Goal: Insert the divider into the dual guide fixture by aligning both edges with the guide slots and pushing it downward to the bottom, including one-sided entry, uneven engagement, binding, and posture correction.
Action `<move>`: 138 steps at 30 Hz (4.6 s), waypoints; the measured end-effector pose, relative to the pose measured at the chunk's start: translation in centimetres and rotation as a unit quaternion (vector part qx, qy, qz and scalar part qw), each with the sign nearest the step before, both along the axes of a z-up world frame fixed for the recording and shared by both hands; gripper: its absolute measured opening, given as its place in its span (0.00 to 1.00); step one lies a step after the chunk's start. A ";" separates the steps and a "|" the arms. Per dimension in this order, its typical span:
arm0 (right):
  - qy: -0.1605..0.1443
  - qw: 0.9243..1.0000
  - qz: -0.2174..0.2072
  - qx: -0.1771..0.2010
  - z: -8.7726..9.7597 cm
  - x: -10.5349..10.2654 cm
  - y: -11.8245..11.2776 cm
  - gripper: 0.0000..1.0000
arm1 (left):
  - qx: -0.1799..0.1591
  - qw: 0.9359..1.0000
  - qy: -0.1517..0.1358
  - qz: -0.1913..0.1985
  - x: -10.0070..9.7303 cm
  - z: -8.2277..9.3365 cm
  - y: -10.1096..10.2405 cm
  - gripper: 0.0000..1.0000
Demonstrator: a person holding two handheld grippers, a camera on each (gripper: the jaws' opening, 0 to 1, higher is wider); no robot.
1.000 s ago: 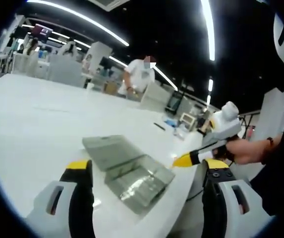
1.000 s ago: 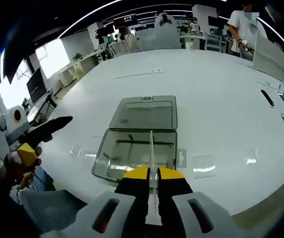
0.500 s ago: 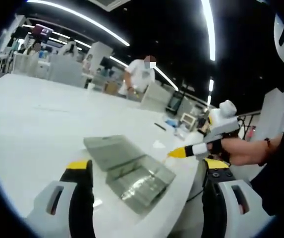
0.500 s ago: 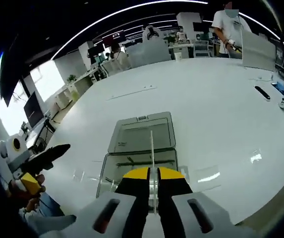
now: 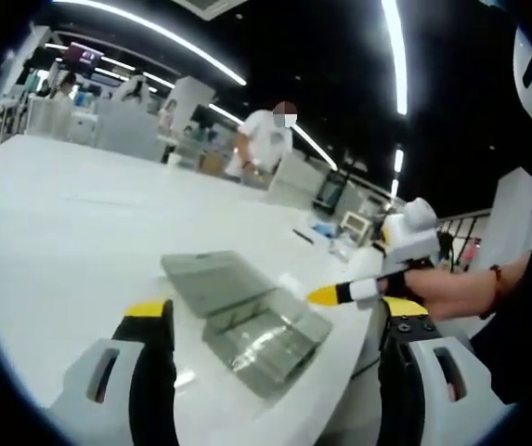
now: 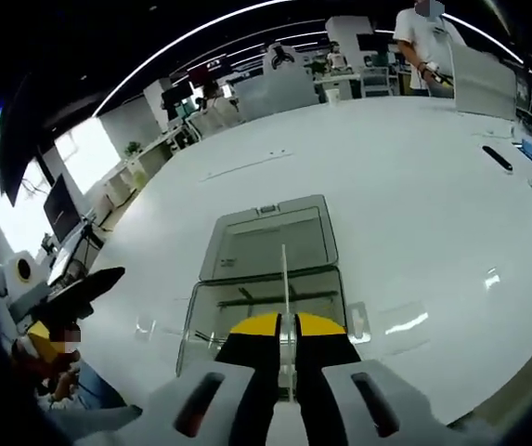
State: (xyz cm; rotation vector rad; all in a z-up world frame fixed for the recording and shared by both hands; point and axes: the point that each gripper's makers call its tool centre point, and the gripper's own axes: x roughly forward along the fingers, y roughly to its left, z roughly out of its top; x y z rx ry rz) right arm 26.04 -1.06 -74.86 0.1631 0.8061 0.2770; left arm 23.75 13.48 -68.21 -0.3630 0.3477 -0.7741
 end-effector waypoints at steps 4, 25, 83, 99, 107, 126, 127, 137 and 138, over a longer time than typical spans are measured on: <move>-0.001 1.000 0.001 0.002 0.0 0.1 0.1 0.00 | -0.001 1.000 0.000 0.000 0.1 -0.1 0.0 0.89; 0.001 0.999 0.027 -0.023 -0.5 0.2 0.9 0.00 | -0.006 1.000 0.002 0.007 0.2 -0.2 0.4 0.89; 0.020 0.995 0.069 -0.066 -3.5 0.3 1.7 0.00 | 0.006 1.000 0.004 0.013 -0.4 0.1 0.7 0.89; 0.007 0.995 0.089 -0.038 -3.1 0.1 1.4 0.03 | 0.047 0.998 0.031 0.038 -1.7 -1.2 0.4 0.85; -0.028 0.994 0.102 -0.018 -1.9 0.1 1.8 0.06 | 0.067 0.995 0.043 0.054 -2.5 -1.6 0.2 0.84; -0.073 0.982 0.155 0.075 2.2 -0.4 2.9 0.16 | 0.140 0.978 0.091 0.127 -2.9 -3.9 1.4 0.77; -0.076 0.981 0.159 0.074 2.4 -0.5 2.9 0.17 | 0.138 0.978 0.091 0.127 -2.9 -3.9 1.4 0.77; -0.097 0.977 0.166 0.094 4.1 -1.8 1.4 0.20 | 0.163 0.968 0.117 0.149 -2.9 -5.1 1.8 0.67; -0.098 0.977 0.167 0.094 4.2 -2.0 1.3 0.20 | 0.164 0.968 0.117 0.151 -2.9 -5.0 1.8 0.67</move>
